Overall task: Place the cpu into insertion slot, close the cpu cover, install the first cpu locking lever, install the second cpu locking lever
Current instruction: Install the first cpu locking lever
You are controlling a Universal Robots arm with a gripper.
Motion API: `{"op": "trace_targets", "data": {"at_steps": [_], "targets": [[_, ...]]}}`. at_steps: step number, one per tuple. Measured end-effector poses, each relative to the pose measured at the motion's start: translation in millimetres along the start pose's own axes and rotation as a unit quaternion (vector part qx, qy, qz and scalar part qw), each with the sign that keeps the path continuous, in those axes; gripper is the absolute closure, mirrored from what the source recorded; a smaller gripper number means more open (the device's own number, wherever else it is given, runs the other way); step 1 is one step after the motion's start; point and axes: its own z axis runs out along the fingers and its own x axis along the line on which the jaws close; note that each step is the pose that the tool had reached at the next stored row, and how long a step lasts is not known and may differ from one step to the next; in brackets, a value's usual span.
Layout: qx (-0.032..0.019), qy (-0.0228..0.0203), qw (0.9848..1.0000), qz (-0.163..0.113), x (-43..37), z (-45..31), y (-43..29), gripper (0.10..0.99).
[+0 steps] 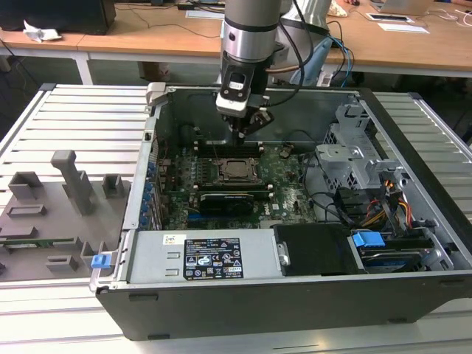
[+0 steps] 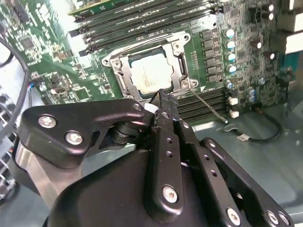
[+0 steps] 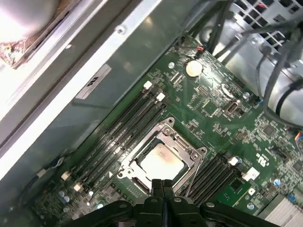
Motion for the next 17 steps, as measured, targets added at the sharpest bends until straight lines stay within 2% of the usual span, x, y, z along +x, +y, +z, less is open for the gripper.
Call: {"op": "trace_targets", "data": {"at_steps": [1,4,9,14,17], "targets": [[0.0003,0.0,0.9998,-0.017,0.0,0.0,0.0,0.98],[0.0007,0.0001,0.999,-0.046,0.0,0.0,0.0,0.98],[0.0012,0.0002,0.9971,-0.076,0.0,0.0,0.0,0.98],[0.0017,0.0002,0.9941,-0.108,0.0,0.0,0.0,0.98],[0.002,0.0003,0.9917,-0.128,0.0,0.0,0.0,0.98]]}}
